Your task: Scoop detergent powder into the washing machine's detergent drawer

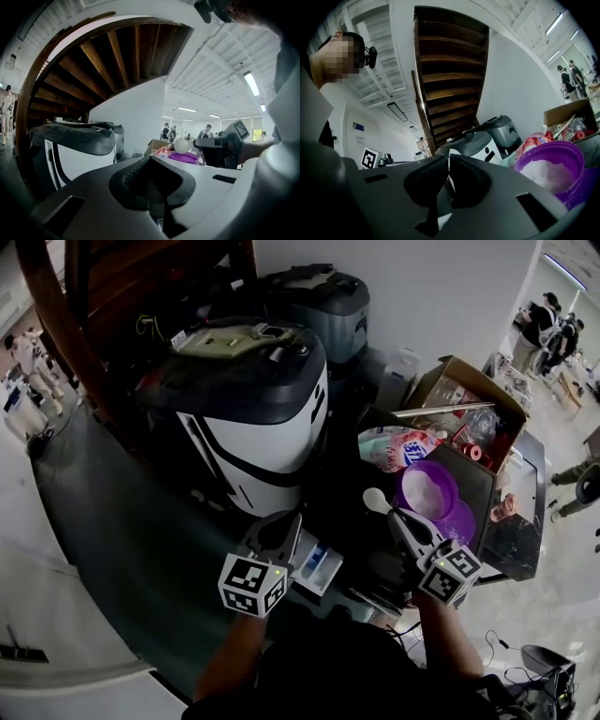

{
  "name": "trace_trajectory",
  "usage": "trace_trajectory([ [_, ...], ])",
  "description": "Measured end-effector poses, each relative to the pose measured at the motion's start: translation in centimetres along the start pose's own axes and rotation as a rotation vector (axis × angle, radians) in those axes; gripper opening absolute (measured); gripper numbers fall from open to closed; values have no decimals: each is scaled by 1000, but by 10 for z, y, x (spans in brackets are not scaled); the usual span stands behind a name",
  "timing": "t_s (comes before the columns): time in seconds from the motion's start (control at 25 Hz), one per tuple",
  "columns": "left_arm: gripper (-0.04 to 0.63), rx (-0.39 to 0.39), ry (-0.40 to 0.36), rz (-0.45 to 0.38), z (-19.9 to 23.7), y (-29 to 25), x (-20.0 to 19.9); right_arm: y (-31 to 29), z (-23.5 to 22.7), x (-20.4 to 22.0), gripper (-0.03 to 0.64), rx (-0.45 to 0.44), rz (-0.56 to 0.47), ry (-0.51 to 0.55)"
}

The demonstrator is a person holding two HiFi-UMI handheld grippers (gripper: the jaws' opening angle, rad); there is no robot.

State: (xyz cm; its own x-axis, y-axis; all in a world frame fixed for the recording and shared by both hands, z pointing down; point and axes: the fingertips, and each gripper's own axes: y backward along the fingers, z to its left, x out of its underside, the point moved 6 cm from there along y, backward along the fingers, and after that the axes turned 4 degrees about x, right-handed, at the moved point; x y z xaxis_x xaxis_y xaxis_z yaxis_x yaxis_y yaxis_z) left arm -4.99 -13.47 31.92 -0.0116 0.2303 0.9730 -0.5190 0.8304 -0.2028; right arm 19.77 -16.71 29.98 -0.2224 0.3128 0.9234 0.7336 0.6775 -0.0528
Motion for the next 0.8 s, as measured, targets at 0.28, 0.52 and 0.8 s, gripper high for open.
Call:
trace_trajectory([
  [0.28,3,71,0,-21,9,-20,-5,11,-14,-15,21,88,-8,83],
  [0.52,3,106,0,-2,-4,-52,-7,27,-66,-23,21,182,45,126],
  [0.8,3,108,5,15,-17,-81,-5,34,-118,-30,21,235,124,188],
])
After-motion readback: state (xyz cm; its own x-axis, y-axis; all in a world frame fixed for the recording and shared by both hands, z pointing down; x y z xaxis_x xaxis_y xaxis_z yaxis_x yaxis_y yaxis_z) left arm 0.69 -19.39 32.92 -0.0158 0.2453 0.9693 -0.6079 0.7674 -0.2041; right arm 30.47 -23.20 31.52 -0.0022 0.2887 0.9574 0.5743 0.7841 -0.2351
